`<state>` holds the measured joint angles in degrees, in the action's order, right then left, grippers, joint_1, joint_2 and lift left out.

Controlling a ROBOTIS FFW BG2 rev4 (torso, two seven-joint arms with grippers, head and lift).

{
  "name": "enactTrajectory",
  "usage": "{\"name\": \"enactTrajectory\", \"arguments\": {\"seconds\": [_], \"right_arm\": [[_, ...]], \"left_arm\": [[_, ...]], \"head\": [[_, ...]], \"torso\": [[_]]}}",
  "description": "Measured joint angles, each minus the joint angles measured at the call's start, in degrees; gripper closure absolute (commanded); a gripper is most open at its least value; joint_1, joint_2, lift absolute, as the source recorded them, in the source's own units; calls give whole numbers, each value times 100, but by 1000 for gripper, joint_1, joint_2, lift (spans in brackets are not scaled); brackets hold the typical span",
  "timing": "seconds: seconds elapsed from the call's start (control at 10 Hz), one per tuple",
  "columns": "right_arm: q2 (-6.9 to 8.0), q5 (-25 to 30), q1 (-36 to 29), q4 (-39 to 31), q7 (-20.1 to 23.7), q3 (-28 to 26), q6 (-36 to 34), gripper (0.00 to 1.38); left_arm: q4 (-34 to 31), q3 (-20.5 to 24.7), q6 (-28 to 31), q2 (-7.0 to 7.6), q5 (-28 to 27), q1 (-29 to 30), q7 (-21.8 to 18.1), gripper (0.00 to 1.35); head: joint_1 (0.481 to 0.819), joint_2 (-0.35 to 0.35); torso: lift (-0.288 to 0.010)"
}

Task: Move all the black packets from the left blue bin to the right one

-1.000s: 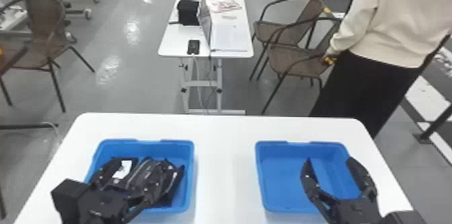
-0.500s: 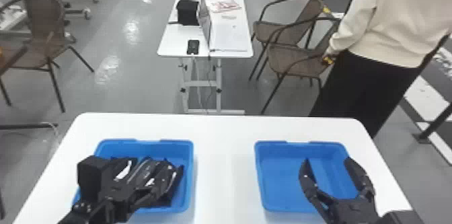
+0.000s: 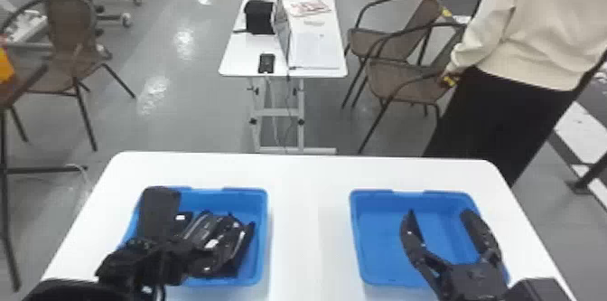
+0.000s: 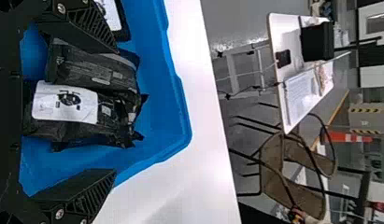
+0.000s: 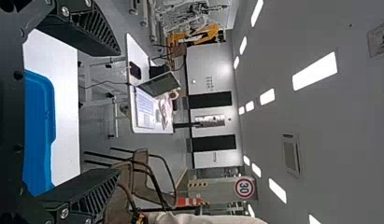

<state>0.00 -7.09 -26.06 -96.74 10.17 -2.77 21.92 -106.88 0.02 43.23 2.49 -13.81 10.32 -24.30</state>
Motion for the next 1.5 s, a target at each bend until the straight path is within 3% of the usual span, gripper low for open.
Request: {"name": "enactTrajectory", "arguments": {"seconds": [0.5,0.8,1.0,1.2,1.4,1.5], "right_arm": [[-17,-83,71,78,2,44,4,128],[-26,-119,75,111,1,49,5,128],[-26,-134,75,124,2,49,5,128],[-30,-164,77,135,1,49,6,128],[-39,-187,83,145,2,49,6,130],[-42,-199,84,152,2,49,6,128]], "left_arm": [[1424,-318,589,-21,-208,-1026,-393,117],[1783,-507,1004,-66,-554,-1263,-439,173],[2001,-605,1072,-80,-692,-1387,-461,364],[2194,-649,1119,-87,-913,-1494,-551,785],[2257,-676,1152,-99,-1417,-1584,-968,841],[2258,-681,1079,-100,-1626,-1602,-1162,1151]], "head": [[695,-56],[695,-57],[695,-59],[695,-56],[695,-49],[695,-49]], "torso": [[0],[0],[0],[0],[0],[0]]}}
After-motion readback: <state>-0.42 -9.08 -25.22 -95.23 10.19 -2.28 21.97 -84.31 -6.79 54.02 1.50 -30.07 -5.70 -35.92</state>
